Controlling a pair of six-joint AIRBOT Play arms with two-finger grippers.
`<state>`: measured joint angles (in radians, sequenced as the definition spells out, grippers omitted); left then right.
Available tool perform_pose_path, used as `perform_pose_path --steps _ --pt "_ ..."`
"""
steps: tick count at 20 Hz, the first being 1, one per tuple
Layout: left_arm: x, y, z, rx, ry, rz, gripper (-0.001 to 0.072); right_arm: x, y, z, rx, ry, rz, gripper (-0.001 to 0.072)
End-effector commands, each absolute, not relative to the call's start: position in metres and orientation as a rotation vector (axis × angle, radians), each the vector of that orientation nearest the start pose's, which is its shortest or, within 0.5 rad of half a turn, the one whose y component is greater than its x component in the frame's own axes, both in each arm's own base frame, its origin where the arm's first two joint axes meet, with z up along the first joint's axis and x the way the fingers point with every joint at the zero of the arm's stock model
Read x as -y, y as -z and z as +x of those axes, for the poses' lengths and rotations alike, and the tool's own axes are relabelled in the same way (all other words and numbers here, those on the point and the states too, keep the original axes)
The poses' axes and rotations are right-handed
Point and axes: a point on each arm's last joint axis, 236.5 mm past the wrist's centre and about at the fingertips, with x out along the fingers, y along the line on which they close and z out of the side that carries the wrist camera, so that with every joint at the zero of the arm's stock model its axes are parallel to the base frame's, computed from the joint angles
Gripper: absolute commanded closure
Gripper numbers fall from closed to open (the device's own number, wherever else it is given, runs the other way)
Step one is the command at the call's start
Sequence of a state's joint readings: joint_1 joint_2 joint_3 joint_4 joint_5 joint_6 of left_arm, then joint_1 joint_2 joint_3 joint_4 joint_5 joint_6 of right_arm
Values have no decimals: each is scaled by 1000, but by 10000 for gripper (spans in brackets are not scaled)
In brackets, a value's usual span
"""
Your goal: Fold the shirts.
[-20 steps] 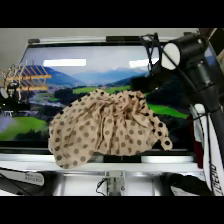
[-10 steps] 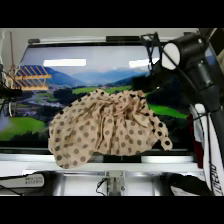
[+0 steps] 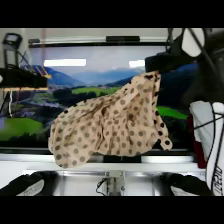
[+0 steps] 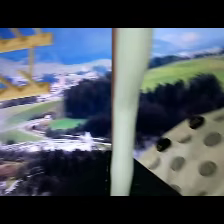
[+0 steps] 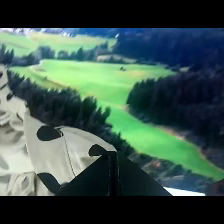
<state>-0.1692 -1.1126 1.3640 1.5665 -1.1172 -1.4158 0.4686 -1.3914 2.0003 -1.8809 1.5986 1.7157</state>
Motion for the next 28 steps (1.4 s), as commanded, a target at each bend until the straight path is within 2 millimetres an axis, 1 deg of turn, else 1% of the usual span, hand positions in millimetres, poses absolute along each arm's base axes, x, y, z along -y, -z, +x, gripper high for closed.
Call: perform_pose_path --steps 1,3,4,5,6,7,10,12,14,17,18,19,21,23,24,26,28 --pt "163 -153 315 -998 532 401 667 -100 -265 411 -855 17 -272 659" --pt "194 -143 267 -1066 688 516 667 -85 -272 413 -833 67 -311 659" --pt "202 -138 241 -1109 758 591 667 -78 -275 413 -828 82 -332 659" --pt "205 -135 220 -1153 801 640 667 -70 -277 413 -826 100 -348 659" --pt "205 -134 201 -1189 826 669 667 -61 -279 413 -826 119 -357 659" --pt "204 -136 189 -1205 837 679 667 -52 -282 413 -823 135 -358 659" --pt "198 -148 157 -1206 903 727 667 -24 -285 416 -826 184 -350 659" --pt "188 -147 137 -1267 927 772 667 -11 -286 418 -825 209 -346 659" --pt "191 -148 130 -1261 944 770 667 -5 -288 419 -821 222 -344 659" --pt "195 -146 122 -1273 978 763 667 -5 -288 420 -816 218 -349 659" --pt "197 -138 116 -1295 1006 770 667 -5 -289 420 -815 218 -349 659" --pt "201 -126 112 -1319 1028 774 667 -5 -288 420 -815 218 -349 659" --pt "215 -93 108 -1345 1048 735 667 -5 -287 419 -823 219 -347 659" --pt "229 -61 118 -1357 1008 675 667 -6 -284 414 -844 217 -344 659" --pt "239 -51 127 -1352 977 630 667 -6 -284 412 -850 216 -340 659" --pt "262 -41 145 -1310 963 583 667 -6 -286 406 -856 211 -332 659" --pt "278 -29 158 -1299 955 569 667 -7 -292 400 -841 201 -318 659"
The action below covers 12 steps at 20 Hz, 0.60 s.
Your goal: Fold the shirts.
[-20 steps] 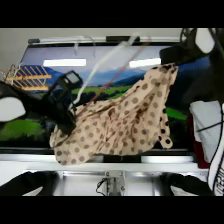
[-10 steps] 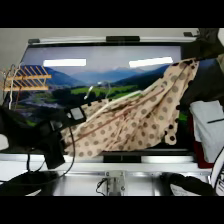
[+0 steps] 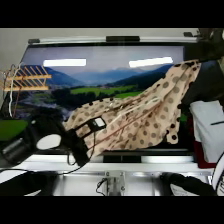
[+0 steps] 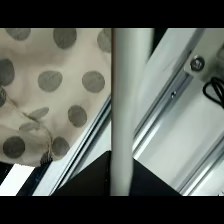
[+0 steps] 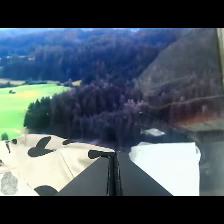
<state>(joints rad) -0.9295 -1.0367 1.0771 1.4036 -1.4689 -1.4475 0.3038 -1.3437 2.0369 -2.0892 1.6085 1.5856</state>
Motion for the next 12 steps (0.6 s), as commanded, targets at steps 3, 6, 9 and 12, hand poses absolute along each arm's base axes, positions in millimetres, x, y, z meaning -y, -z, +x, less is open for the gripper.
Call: perform_pose_path --steps 3,6,9,12 --pt "289 -20 171 -1304 948 593 667 -13 -304 388 -812 162 -284 659" --pt "302 -18 180 -1287 963 604 667 -46 -307 376 -803 12 -209 659" --pt "309 -9 186 -1306 961 616 667 -76 -319 360 -770 -132 -139 660" --pt "315 0 189 -1325 969 633 667 -97 -337 338 -723 -241 -92 660"
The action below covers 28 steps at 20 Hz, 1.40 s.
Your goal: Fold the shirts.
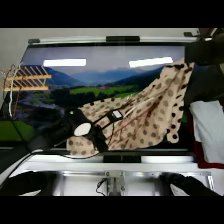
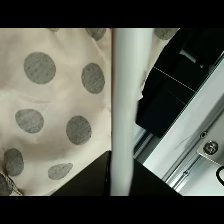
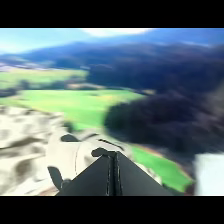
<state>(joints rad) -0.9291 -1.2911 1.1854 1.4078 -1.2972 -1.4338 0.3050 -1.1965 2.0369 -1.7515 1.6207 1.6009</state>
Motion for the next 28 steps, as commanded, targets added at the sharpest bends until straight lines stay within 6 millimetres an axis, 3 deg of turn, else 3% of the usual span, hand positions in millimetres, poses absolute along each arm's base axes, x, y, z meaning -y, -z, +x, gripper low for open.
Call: perform_pose_path --steps 1,6,8,10,13,15,17,22,26,27,28 --pt "317 2 191 -1328 965 630 667 -104 -344 329 -708 -279 -76 660" --pt "323 -6 219 -1305 885 515 667 -132 -374 280 -657 -433 55 660" --pt "334 -24 233 -1233 915 515 667 -156 -374 259 -702 -551 106 660" --pt "345 -41 245 -1188 934 515 667 -169 -368 249 -764 -596 167 660" --pt "354 -67 267 -1120 925 472 666 -170 -339 238 -903 -592 173 660" --pt "350 -74 277 -1105 910 455 666 -164 -315 236 -995 -557 152 660" --pt "344 -70 284 -1116 893 447 666 -172 -296 232 -1069 -583 152 660" --pt "345 -47 292 -1169 883 440 666 -215 -248 207 -1200 -686 30 660" --pt "346 -46 293 -1162 892 452 666 -218 -228 210 -1216 -637 -29 655" --pt "344 -46 292 -1167 893 456 666 -213 -226 215 -1206 -608 -38 532" --pt "342 -45 289 -1181 892 465 667 -204 -225 222 -1198 -565 -52 218"
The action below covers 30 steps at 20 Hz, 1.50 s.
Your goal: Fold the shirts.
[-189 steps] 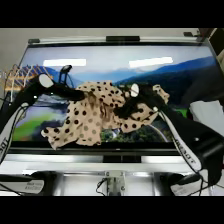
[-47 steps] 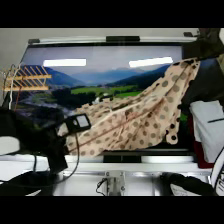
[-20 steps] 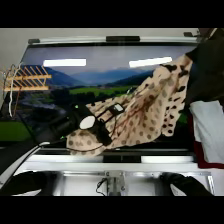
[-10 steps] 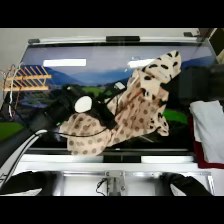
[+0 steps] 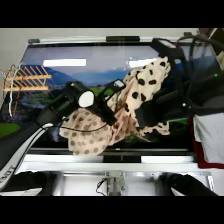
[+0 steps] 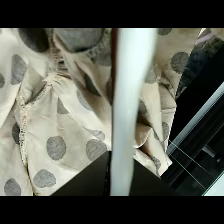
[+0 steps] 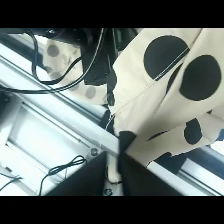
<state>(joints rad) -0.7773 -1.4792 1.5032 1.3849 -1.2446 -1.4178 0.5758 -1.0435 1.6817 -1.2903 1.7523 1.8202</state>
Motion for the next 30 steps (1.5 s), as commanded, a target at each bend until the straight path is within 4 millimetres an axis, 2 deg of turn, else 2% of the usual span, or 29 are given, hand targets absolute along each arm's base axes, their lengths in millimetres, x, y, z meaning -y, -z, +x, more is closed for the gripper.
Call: perform_pose_path --steps 1,3,4,6,7,8,9,10,12,13,14,15,16,17,19,20,22,24,30 --pt "339 -45 289 -1187 888 478 667 -193 -224 225 -1192 -526 -73 149" --pt "336 -48 291 -1170 885 491 667 -164 -230 236 -1148 -438 -120 150" --pt "334 -49 291 -1165 895 504 667 -137 -240 248 -1092 -347 -146 148" --pt "323 -47 287 -1192 910 556 666 -52 -272 274 -948 -50 -194 85" --pt "317 -45 287 -1204 908 582 667 -6 -291 283 -870 100 -225 85" --pt "316 -46 287 -1193 924 604 667 29 -301 287 -839 195 -257 86" --pt "316 -46 289 -1174 940 630 667 52 -303 291 -834 243 -249 87" --pt "315 -47 291 -1161 946 654 667 62 -297 301 -827 234 -196 88" --pt "309 -52 297 -1148 929 693 667 73 -269 322 -888 135 -182 87" --pt "304 -55 299 -1142 925 729 667 82 -249 331 -949 70 -246 88" --pt "303 -58 300 -1131 935 754 667 87 -230 339 -1003 -27 -344 88" --pt "303 -61 300 -1116 954 776 667 81 -207 345 -1057 -188 -445 88" --pt "303 -62 300 -1107 971 798 667 64 -188 349 -1080 -383 -536 88" --pt "301 -61 298 -1108 986 820 667 40 -174 353 -1057 -595 -596 89" --pt "298 -57 295 -1122 1004 848 667 1 -164 366 -936 -848 -615 89" --pt "299 -56 295 -1119 1011 857 667 -4 -161 372 -892 -901 -651 89" --pt "299 -53 295 -1110 1037 892 667 7 -158 385 -865 -877 -734 89" --pt "299 -48 296 -1113 1051 910 666 17 -153 383 -876 -888 -815 89" --pt "300 -36 297 -1129 1075 943 667 -20 -157 390 -741 -1026 -962 89"
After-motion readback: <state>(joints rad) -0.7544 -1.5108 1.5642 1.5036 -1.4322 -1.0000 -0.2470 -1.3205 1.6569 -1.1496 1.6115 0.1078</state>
